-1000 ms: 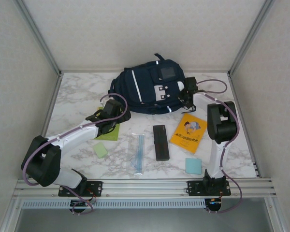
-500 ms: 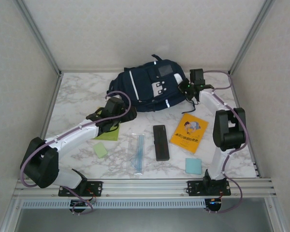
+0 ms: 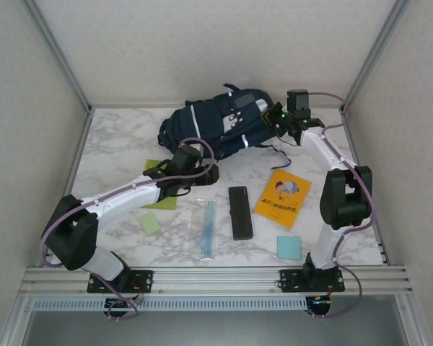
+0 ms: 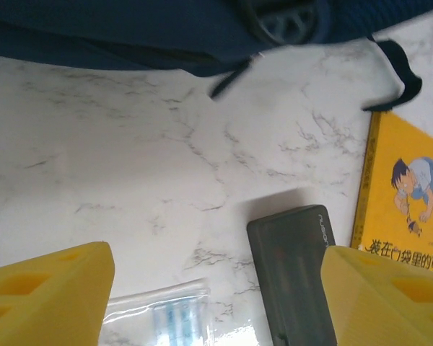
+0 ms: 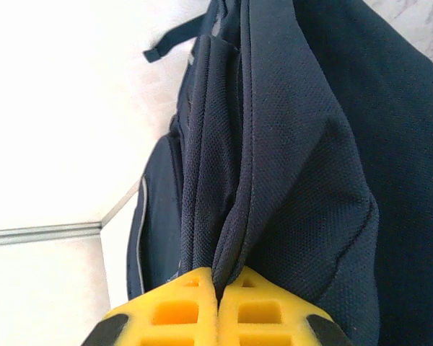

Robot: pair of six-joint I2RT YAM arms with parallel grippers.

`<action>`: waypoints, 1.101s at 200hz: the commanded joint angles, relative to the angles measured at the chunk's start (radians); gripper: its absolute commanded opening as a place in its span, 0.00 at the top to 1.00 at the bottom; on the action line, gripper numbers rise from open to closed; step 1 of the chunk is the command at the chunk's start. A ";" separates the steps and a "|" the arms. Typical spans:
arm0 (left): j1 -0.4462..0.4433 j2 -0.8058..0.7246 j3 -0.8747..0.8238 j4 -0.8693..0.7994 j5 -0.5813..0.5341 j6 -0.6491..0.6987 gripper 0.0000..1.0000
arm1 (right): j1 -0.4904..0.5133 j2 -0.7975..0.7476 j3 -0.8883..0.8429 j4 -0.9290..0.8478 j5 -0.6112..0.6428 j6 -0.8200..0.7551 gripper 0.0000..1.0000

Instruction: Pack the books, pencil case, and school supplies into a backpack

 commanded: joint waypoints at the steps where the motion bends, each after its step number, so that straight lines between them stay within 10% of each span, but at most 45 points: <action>1: -0.043 0.045 -0.028 0.162 -0.042 0.083 0.28 | 0.010 -0.024 0.059 0.059 -0.060 0.063 1.00; 132: -0.035 0.424 0.119 0.587 -0.333 0.244 0.44 | 0.011 -0.074 0.007 0.116 -0.121 0.165 1.00; 186: 0.001 0.411 0.127 0.576 -0.234 0.288 0.99 | -0.006 -0.115 -0.091 0.128 -0.103 0.141 1.00; 220: 0.028 0.355 0.063 0.491 -0.112 0.311 1.00 | -0.043 -0.130 -0.134 0.133 -0.089 0.089 1.00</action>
